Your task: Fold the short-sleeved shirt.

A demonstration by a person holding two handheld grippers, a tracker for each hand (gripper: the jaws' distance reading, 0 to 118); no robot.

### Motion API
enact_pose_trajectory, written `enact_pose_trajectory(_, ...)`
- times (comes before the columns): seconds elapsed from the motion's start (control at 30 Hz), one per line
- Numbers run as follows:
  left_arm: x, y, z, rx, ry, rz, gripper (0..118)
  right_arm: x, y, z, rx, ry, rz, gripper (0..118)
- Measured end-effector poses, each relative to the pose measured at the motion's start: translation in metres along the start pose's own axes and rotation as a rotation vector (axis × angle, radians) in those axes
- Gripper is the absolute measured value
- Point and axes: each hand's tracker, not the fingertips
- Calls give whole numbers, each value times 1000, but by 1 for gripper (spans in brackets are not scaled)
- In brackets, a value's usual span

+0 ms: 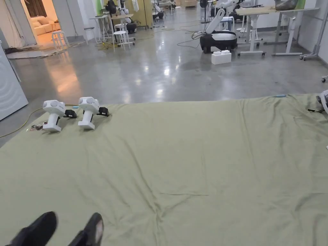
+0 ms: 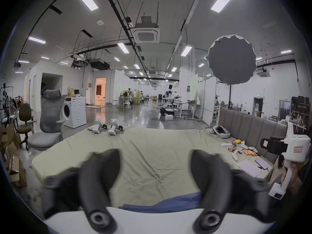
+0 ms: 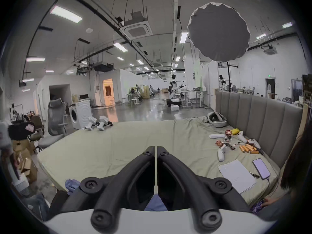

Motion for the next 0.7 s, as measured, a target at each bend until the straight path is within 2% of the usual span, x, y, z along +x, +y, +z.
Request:
enact_pose_trajectory(0.03, 5, -1, -3, -7, 0, -13, 18, -3, 3, 2, -6, 20, -6, 4)
enact_pose_trajectory(0.07, 10, -2, -4, -5, 15, -29, 1, -4, 4, 1, -11, 35, -11, 4)
enact_pose_trajectory(0.1, 13, -6, -1, 25, 29, -35, 1, -7, 4, 1, -14, 24, -9, 2)
enact_pose_trajectory(0.17, 13, -3, -6, 7, 20, -26, 1, -13, 6, 2, -15, -8, 56, 2)
enact_pose_trajectory(0.33, 8, -1, 1, 19, -12, -16, 1, -24, 4, 8, 29, 15, 110, 2)
enact_pose_trajectory(0.4, -6, 1, -4, -5, -49, 51, 1, -28, 3, 6, 23, -1, 144, 2)
enact_pose_trajectory(0.5, -32, -3, -22, -88, -59, 116, 1, -32, 1, 4, 10, 2, 150, 2)
enact_pose_trajectory(0.53, -47, -9, -32, -118, -54, 160, 18, -33, 0, 4, 8, 4, 151, 2)
enact_pose_trajectory(0.6, -83, -25, -54, -188, -54, 269, 102, -29, -2, 5, -1, 17, 138, 2)
enact_pose_trajectory(0.63, -107, -40, -75, -271, -71, 343, 118, -27, -4, 5, -2, 21, 121, 2)
enact_pose_trajectory(0.7, -149, -81, -112, -401, -42, 460, 117, -21, -7, 6, -22, 36, 81, 2)
